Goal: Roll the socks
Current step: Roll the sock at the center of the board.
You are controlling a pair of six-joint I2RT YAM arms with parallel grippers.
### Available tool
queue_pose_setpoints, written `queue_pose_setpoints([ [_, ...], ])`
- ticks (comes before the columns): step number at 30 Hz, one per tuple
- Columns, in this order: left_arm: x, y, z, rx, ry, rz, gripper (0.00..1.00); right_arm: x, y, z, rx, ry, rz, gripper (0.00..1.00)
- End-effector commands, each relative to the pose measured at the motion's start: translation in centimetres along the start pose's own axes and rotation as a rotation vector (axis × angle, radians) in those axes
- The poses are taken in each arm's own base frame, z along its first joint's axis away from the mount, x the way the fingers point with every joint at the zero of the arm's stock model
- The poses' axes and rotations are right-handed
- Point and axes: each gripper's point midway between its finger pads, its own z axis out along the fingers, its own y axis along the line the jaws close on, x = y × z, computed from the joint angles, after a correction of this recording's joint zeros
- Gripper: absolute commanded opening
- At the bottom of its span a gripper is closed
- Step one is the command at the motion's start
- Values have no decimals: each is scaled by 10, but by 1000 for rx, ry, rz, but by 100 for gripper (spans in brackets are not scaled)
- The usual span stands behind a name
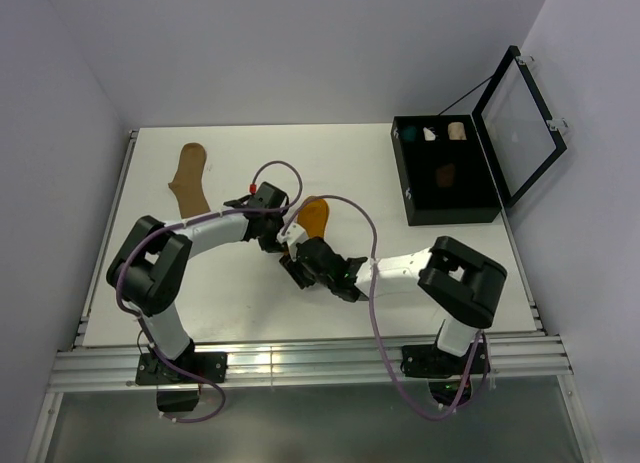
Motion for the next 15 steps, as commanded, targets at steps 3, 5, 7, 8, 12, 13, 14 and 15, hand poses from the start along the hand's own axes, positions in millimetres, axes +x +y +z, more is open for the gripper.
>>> queue_pose_setpoints([
  [3,-5,5,3,-21,5,25,11,-6,3,13,55,-4,-75,52],
  [5,-2,5,4,-17,14,25,11,-2,4,16,63,8,-81,52],
  [7,-3,4,3,-13,12,25,13,8,3,20,74,33,-90,51],
  [8,-3,4,4,-13,12,27,13,10,1,21,81,40,-91,50],
  [12,-6,3,1,-4,1,25,16,29,-2,29,105,94,-104,43],
  [13,-8,3,0,-1,-1,22,17,32,-3,30,109,105,-106,40],
  [14,-8,4,0,1,-1,24,18,37,-4,30,113,117,-108,37],
  [15,-9,3,-1,1,-3,23,18,41,-6,31,118,127,-106,25],
])
